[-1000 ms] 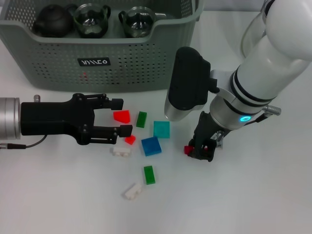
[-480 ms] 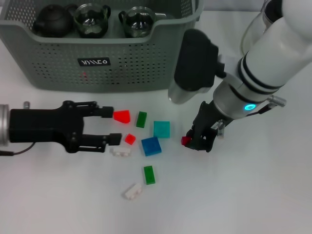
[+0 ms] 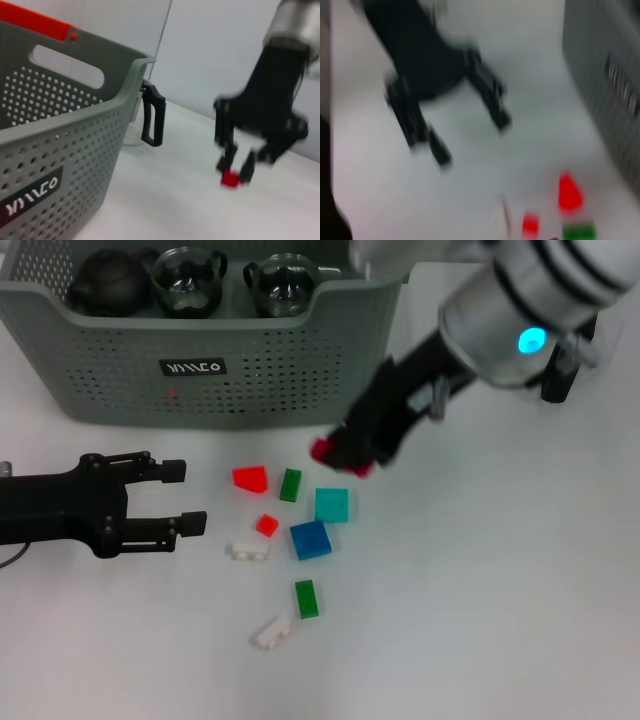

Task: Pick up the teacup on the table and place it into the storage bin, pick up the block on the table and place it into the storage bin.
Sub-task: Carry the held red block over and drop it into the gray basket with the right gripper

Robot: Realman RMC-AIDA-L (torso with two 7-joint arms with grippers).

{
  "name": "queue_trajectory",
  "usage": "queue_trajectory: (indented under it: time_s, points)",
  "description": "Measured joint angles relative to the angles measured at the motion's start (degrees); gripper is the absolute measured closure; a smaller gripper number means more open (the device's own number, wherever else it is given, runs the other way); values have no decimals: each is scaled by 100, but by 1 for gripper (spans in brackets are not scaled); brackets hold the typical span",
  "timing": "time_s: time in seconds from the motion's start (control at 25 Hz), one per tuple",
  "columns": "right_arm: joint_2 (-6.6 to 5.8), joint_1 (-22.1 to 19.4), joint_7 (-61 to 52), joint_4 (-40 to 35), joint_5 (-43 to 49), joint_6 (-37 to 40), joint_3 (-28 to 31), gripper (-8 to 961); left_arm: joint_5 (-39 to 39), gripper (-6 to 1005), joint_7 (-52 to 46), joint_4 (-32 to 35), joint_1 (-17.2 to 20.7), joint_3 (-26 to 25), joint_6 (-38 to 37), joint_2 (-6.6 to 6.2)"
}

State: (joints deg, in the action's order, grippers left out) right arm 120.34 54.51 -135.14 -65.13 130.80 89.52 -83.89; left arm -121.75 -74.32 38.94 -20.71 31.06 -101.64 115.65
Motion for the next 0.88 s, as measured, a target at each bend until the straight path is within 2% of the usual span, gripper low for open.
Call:
queue_trajectory:
  time_s: [0.04, 0.08, 0.12, 0.24, 0.36, 0.52, 0.72, 0.88]
  points:
    - [-2, 132, -8, -7, -95, 41, 242, 752, 0, 202, 11, 2, 4, -15, 2, 0]
    - [-4, 472, -4, 122, -265, 117, 834, 752, -1, 202, 18, 6, 8, -25, 4, 0]
    - [-4, 472, -4, 122, -265, 117, 834, 752, -2, 202, 20, 15, 9, -25, 2, -1]
    - [-44, 1069, 93, 586, -399, 90, 1717, 751, -2, 202, 21, 42, 9, -24, -47, -31]
    - [-70, 1479, 193, 854, -334, -347, 2142, 750, -3, 202, 21, 73, -18, 0, -99, -41]
    - [-72, 1813, 302, 1413, -112, -1685, 2152, 749, -6, 201, 22, 81, -85, 36, -130, -49]
    - [-36, 1876, 472, 1904, -57, -2425, 1857, 748, -7, 201, 23, 81, -164, 53, -251, -50]
    - [-21, 1834, 365, 2140, -46, -2698, 1517, 747, -7, 201, 23, 81, -186, 85, -277, -17]
